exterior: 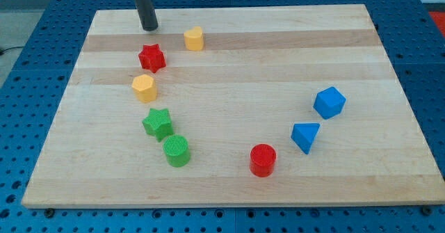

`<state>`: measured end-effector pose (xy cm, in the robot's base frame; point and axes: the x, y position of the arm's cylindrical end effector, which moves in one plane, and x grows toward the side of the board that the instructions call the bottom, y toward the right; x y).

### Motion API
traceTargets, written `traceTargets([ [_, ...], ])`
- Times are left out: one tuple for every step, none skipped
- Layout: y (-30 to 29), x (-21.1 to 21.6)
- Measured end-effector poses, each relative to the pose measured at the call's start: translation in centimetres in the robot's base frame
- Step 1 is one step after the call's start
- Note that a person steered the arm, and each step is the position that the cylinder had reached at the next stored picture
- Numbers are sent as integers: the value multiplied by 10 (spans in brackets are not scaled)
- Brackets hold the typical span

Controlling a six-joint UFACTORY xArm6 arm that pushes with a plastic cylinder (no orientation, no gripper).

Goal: Slightly push the yellow heart diagonally to blue cube

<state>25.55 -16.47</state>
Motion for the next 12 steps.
traceTargets([
  [60, 5],
  [116, 5],
  [117, 22],
  [123, 21],
  [157, 4],
  [166, -10],
  [162, -10],
  [160, -11],
  [108, -57],
  [1, -35],
  [-22, 44],
  [-79, 89],
])
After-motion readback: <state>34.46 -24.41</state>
